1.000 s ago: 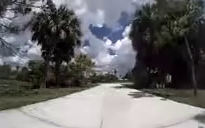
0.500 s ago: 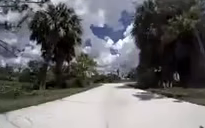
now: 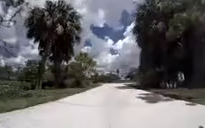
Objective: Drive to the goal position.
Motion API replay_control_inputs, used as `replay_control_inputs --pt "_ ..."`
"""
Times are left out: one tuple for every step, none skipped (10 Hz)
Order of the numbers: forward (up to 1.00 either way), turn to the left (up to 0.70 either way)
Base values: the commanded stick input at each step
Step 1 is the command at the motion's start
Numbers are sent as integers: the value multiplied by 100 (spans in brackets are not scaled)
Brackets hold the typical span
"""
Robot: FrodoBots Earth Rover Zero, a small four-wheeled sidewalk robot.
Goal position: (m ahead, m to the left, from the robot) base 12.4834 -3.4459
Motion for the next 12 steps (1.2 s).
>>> replay_control_inputs --pt "70 0" --pt "70 0" --pt "70 0" --pt "70 0" --pt "70 0" --pt "70 0" --pt "70 0" --pt "70 0" --pt "70 0" --pt "70 0" --pt "70 0" --pt "70 0"
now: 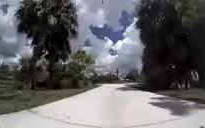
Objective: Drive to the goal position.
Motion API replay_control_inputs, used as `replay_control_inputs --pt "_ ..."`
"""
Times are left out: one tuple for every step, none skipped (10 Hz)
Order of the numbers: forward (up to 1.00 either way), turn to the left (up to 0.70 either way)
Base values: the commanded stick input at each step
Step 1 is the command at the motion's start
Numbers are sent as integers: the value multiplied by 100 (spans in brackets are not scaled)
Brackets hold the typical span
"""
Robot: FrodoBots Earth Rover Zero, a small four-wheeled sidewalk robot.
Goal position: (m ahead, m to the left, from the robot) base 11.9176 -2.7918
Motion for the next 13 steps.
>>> replay_control_inputs --pt "70 0" --pt "70 0" --pt "70 0" --pt "70 0" --pt "70 0" --pt "70 0" --pt "70 0" --pt "70 0" --pt "70 0" --pt "70 0" --pt "70 0" --pt "70 0" --pt "70 0"
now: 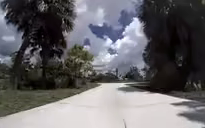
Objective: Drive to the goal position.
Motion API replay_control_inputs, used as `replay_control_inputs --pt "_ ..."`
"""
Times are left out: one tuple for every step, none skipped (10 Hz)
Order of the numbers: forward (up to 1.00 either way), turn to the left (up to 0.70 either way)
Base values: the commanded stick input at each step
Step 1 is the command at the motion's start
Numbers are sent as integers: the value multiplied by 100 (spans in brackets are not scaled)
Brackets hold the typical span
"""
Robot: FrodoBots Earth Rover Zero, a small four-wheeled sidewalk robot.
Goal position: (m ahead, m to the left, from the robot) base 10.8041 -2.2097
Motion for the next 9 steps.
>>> replay_control_inputs --pt "70 0" --pt "70 0" --pt "70 0" --pt "70 0" --pt "70 0" --pt "70 0" --pt "70 0" --pt "70 0" --pt "70 0"
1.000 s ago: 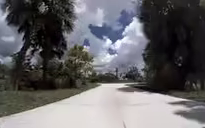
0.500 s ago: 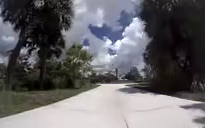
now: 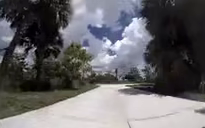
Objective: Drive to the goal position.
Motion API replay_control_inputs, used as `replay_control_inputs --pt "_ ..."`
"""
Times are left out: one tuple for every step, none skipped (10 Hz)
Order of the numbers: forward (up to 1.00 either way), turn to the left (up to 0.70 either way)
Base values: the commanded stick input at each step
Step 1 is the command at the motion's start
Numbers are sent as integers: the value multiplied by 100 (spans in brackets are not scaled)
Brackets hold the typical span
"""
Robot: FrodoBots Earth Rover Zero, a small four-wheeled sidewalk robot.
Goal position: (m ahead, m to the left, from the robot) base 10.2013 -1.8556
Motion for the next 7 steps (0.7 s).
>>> replay_control_inputs --pt "70 0" --pt "70 0" --pt "70 0" --pt "70 0" --pt "70 0" --pt "70 0" --pt "70 0"
